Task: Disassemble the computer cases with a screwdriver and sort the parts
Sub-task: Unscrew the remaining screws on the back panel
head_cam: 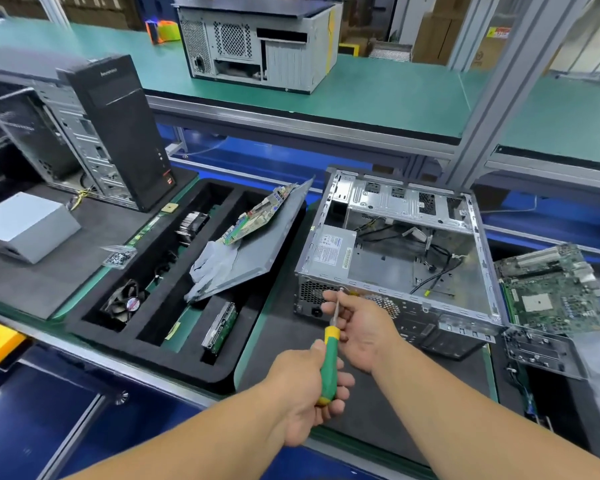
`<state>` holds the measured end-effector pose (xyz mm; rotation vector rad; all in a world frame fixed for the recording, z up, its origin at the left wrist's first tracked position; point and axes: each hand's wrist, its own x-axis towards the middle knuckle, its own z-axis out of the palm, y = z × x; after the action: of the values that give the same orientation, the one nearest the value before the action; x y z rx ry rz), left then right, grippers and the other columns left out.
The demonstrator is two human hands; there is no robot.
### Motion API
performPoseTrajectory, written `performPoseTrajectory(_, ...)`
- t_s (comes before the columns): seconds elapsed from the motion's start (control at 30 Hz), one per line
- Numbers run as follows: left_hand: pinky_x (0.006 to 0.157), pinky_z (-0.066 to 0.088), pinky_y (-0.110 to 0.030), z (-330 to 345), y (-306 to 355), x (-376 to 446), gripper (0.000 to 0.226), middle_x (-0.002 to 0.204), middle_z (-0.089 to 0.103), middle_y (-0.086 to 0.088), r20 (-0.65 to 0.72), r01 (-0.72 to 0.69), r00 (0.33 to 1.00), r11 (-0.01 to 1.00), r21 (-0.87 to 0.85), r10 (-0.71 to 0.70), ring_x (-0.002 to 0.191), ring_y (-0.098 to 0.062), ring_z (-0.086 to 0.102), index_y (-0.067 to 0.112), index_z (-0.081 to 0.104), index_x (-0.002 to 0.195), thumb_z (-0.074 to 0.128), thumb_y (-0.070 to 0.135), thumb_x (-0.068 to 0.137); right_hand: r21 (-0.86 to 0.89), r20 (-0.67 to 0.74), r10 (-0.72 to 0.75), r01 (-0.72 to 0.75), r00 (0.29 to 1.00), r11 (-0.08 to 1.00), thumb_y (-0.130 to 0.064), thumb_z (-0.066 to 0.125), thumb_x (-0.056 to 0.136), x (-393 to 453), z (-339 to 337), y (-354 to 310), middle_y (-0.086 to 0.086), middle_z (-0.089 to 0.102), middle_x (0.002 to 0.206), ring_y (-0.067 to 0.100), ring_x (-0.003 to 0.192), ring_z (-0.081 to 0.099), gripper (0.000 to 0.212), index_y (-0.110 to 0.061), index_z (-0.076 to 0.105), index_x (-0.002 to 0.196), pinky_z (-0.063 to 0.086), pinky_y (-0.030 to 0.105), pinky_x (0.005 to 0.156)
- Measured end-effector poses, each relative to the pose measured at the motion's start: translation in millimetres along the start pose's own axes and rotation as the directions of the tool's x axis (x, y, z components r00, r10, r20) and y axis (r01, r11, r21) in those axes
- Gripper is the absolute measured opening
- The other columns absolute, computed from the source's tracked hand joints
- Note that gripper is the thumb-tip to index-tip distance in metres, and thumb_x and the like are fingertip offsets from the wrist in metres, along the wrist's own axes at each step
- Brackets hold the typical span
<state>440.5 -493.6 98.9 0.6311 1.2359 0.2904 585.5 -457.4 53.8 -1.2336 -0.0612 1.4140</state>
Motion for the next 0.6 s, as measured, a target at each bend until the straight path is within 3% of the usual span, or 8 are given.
performPoseTrajectory(0.1, 0.043, 0.048, -0.025, -1.4, 1.9, -1.1, 0.054, 0.076, 0.071, -0.014, -0.007, -0.013, 1.0, 0.999, -0.048, 0.013, 0.054, -0.019, 0.06, 0.001, 0.067, 0.109, 0.042, 0.048, 0.109, 0.018, -0.03, -0.028, 0.028, 0.999, 0.999, -0.013, 0.055, 0.102, 1.8, 3.0, 1.4, 0.006, 0.067, 0.067, 0.006, 0.042, 0.031, 0.02, -0.002, 0.07, 0.095, 0.019, 0.018, 0.036)
performPoseTrajectory(0.17, 0.045, 0.05, -0.027, -2.4, 2.2, -2.2, 0.045, 0.077, 0.068, -0.016, -0.003, -0.045, 0.999, 0.998, -0.042, 0.044, 0.055, -0.021, 0.06, 0.001, 0.064, 0.112, 0.056, 0.045, 0.105, 0.033, -0.055, -0.03, 0.032, 0.998, 0.999, -0.012, 0.058, 0.101, 3.0, 5.8, 2.7, 0.005, 0.066, 0.063, 0.006, 0.04, 0.029, 0.017, -0.003, 0.069, 0.092, 0.019, 0.017, 0.035)
performPoseTrajectory(0.3, 0.05, 0.053, -0.028, -4.4, -4.8, -4.5, 0.026, 0.082, 0.06, -0.015, 0.021, -0.102, 0.995, 0.993, 0.062, 0.101, 0.057, -0.019, 0.058, 0.002, 0.057, 0.107, 0.074, 0.02, 0.096, 0.075, -0.119, -0.013, 0.022, 0.993, 0.997, -0.011, 0.07, 0.094, 3.6, 8.9, 4.9, 0.006, 0.065, 0.061, 0.007, 0.038, 0.028, 0.009, -0.008, 0.067, 0.086, 0.022, 0.019, 0.035)
performPoseTrajectory(0.43, 0.05, 0.053, -0.029, -2.8, -4.2, -3.8, 0.023, 0.079, 0.064, -0.015, -0.024, -0.09, 0.995, 0.993, 0.071, 0.092, 0.055, -0.019, 0.057, -0.001, 0.06, 0.11, 0.064, 0.021, 0.103, 0.064, -0.116, -0.024, 0.032, 0.993, 0.997, -0.017, 0.071, 0.094, 0.8, 8.5, 4.8, 0.004, 0.065, 0.061, 0.007, 0.042, 0.028, 0.012, -0.009, 0.067, 0.085, 0.022, 0.019, 0.038)
performPoseTrajectory(0.6, 0.044, 0.046, -0.026, -1.3, -4.3, -6.2, 0.038, 0.08, 0.075, -0.012, -0.028, -0.02, 0.999, 0.997, 0.073, 0.023, 0.056, -0.016, 0.057, 0.004, 0.063, 0.112, 0.049, 0.039, 0.109, 0.014, -0.002, 0.024, -0.024, 1.0, 1.0, -0.024, 0.051, 0.105, -5.9, -0.9, -1.5, 0.004, 0.067, 0.067, 0.008, 0.045, 0.034, 0.031, -0.004, 0.074, 0.1, 0.024, 0.022, 0.044)
